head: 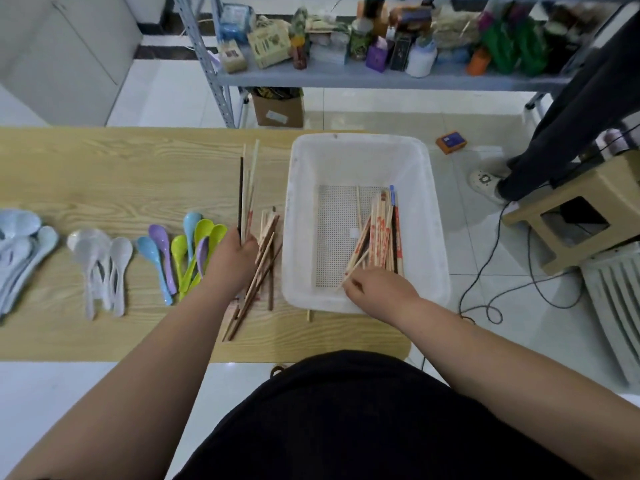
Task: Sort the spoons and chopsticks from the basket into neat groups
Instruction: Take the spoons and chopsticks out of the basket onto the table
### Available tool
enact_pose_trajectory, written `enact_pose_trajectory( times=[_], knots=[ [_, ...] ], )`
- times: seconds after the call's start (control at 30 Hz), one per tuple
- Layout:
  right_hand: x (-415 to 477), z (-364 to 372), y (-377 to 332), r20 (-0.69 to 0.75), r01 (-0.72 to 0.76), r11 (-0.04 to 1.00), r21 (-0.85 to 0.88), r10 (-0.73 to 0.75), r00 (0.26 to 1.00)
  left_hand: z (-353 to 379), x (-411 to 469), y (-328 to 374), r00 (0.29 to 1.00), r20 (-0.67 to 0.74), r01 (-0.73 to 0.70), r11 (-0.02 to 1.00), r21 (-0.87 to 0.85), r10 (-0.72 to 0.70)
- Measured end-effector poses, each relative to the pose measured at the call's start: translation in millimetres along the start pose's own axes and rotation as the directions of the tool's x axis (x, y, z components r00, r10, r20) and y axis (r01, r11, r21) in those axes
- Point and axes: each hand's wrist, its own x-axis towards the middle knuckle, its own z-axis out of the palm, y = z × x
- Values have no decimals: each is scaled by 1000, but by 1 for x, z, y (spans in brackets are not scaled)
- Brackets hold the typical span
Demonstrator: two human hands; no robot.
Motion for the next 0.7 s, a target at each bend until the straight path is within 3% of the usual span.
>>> enact_pose_trajectory(
  times=[0.07, 0.17, 0.3, 0.53, 0.7],
  knots=[
    [-1, 2, -1, -40, -28, 1000, 7, 28, 999, -4, -1, -29, 997, 57, 59, 998, 5, -59],
    [-5, 1, -4, -83, -53, 998, 35, 56, 995, 0, -2, -59, 978, 173, 88, 986, 144, -113],
    [-7, 5, -5, -104, -99, 995, 34, 102, 989, 10, 7, -67, 965, 232, 54, 962, 266, -119],
    [-8, 5, -10, -92, -160, 987, 24, 161, 983, 18, -3, -78, 913, 406, -231, 870, 435, 39],
    [-8, 6, -11, -89, -153, 988, 10, 153, 984, 26, -8, -95, 860, 499, -413, 725, 550, 111]
  ],
)
